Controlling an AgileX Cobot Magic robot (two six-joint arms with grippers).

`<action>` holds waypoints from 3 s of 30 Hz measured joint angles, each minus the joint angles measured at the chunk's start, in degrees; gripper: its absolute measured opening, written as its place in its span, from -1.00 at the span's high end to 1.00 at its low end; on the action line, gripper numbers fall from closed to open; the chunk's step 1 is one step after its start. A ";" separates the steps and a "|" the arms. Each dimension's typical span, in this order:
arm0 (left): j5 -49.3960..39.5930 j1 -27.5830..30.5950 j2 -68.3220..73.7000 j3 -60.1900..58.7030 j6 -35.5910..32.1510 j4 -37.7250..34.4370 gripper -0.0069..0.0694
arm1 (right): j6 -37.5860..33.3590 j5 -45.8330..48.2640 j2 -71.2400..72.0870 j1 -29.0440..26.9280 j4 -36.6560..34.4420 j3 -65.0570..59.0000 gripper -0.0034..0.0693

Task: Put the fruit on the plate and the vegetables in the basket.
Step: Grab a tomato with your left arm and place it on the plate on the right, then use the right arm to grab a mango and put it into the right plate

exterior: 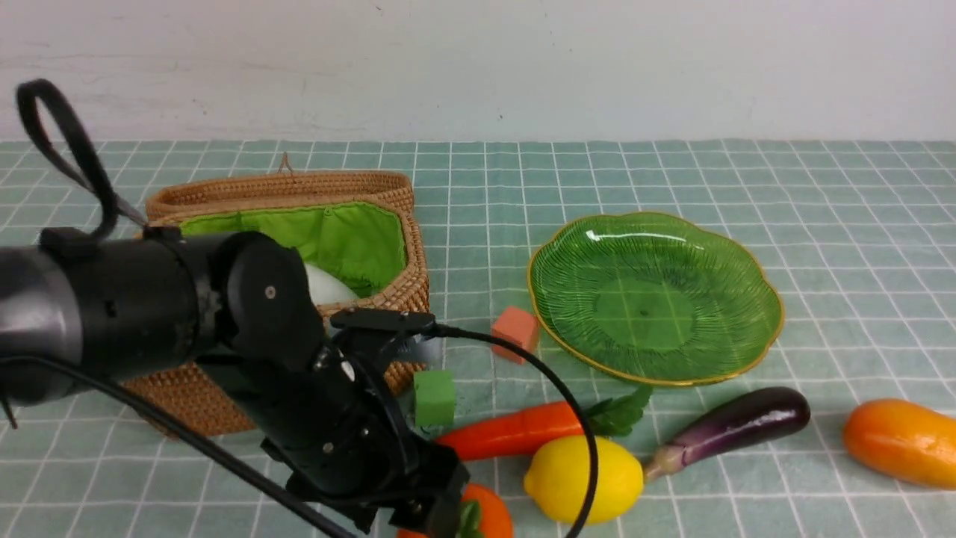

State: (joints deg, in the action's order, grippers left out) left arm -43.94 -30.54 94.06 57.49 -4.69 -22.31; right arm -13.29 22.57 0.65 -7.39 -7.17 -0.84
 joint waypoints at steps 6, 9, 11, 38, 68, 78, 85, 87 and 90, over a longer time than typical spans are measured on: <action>0.79 0.00 4.99 0.70 -1.17 -5.00 -0.73 | 0.00 0.00 0.00 0.00 0.00 0.00 0.24; 0.38 0.00 6.49 0.97 -1.35 -8.45 -0.71 | 0.00 0.00 0.00 0.00 0.00 0.00 0.24; -0.04 0.00 7.05 1.21 -1.37 -9.97 -0.67 | 0.00 0.00 0.00 0.00 0.00 0.00 0.24; -8.92 0.00 3.32 11.94 -3.93 -8.56 -0.35 | 0.00 0.00 0.00 0.00 0.00 0.00 0.24; -4.70 -0.07 37.45 60.19 17.55 -12.06 -0.90 | 0.00 0.00 0.00 0.00 0.00 0.00 0.24; -15.41 0.56 30.44 60.94 11.01 -8.88 -0.78 | 0.00 0.00 0.00 0.00 0.00 0.00 0.24; -26.74 2.36 15.66 62.55 10.17 5.61 -0.36 | 0.00 0.00 0.00 0.00 0.00 0.00 0.24; -26.82 2.47 9.02 60.53 12.83 12.27 -0.16 | 0.00 0.00 0.00 0.00 0.00 0.00 0.24; -26.82 2.47 -1.75 54.62 15.47 19.16 0.18 | 0.00 0.00 0.00 0.00 0.00 0.00 0.24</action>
State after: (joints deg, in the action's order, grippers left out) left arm -70.76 -28.07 92.31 112.12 10.78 -3.15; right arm -13.29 22.57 0.65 -7.39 -7.17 -0.84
